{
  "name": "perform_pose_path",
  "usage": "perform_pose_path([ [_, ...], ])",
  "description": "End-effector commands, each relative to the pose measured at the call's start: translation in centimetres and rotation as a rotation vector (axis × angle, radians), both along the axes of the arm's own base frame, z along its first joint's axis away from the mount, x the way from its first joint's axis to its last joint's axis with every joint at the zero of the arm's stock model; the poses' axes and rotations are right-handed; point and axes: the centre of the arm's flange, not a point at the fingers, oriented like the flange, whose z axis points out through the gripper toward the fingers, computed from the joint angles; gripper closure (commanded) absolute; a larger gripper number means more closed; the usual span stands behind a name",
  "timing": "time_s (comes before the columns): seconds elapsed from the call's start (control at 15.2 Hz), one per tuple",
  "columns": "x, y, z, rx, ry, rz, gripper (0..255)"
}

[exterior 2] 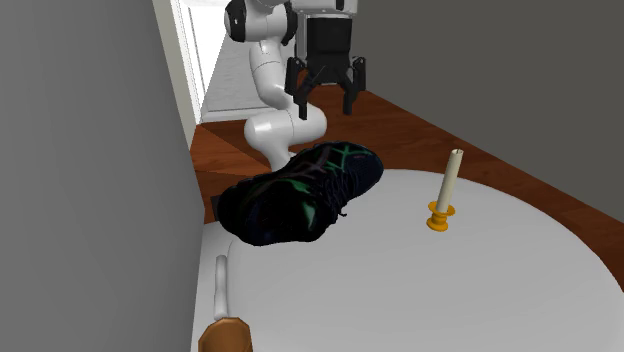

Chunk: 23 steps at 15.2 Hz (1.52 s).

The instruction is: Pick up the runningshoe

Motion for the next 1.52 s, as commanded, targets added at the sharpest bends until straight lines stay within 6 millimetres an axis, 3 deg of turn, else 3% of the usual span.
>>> perform_pose_path([
  [0.0, 0.0, 0.0, 0.0, 0.000, 0.000, 0.000, 0],
  [0.26, 3.8, -5.5, 1.4, 0.084, 0.058, 0.270, 0],
  [0.59, 10.6, -10.7, 2.2, 0.189, 0.131, 0.607, 0],
  [0.86, 17.0, -13.2, 2.1, 0.273, 0.190, 0.876, 0],
  [1.12, 23.4, -13.8, 1.5, 0.352, 0.245, 1.129, 0],
  [1.45, 23.4, -13.8, -1.1, 0.352, 0.245, 1.129, 0],
])
